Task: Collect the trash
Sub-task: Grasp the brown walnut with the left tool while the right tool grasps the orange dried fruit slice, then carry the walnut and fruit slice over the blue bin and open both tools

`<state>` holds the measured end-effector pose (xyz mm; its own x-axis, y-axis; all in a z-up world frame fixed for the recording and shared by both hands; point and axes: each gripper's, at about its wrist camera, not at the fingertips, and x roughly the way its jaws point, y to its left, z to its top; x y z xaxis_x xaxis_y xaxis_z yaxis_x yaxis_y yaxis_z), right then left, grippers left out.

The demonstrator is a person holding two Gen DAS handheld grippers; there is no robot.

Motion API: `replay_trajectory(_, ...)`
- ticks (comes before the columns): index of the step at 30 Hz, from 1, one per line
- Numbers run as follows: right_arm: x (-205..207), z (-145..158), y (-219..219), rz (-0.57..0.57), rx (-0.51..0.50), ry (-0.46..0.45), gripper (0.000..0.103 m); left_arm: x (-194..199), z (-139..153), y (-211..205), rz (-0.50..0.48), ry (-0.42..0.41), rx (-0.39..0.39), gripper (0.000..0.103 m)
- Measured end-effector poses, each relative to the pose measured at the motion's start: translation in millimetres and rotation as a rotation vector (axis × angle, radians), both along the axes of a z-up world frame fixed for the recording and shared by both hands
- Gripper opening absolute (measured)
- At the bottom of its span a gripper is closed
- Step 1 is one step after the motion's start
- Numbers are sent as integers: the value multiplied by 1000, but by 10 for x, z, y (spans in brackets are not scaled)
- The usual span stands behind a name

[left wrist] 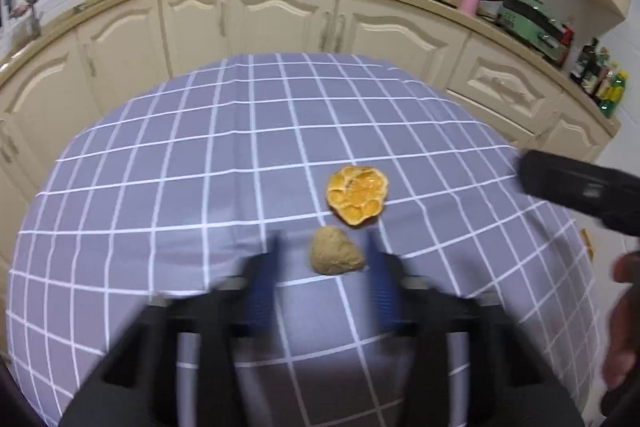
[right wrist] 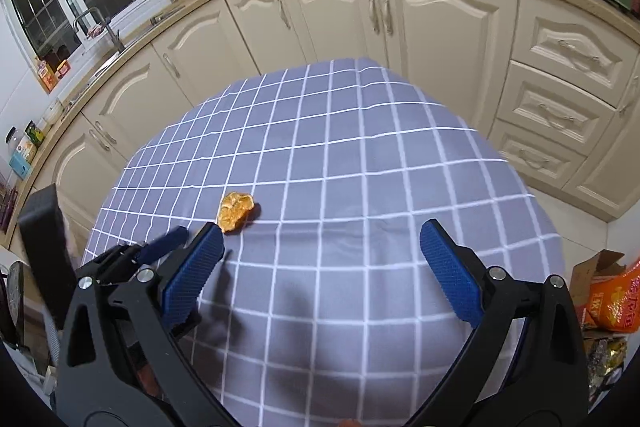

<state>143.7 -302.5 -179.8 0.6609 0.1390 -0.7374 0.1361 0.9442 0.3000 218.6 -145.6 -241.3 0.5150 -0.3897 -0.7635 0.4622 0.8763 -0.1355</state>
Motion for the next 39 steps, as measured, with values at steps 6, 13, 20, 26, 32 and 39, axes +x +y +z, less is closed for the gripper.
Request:
replay_trajectory(6, 353, -220, 455, 138, -10, 34, 92, -45, 53, 349, 96, -22, -16, 25)
replay_trajectory(13, 508, -350, 865, 193, -177, 30, 39, -69, 234, 817, 207, -36, -52, 25)
replay_trajectory(20, 229, -243, 663, 175, -109, 9, 39, -188, 300, 870, 217, -34, -76, 25)
replay_trajectory(26, -129, 45, 338, 130, -87, -49, 39, -355, 481, 658, 178, -69, -95, 25)
replay_trajectory(32, -538, 310, -15, 67, -48, -112, 39, -575, 747, 361, 128, -122, -114, 25)
replay_trajectory(39, -1090, 497, -582, -46, 3, -175, 39, -891, 1008, -212, 18, -176, -118, 25)
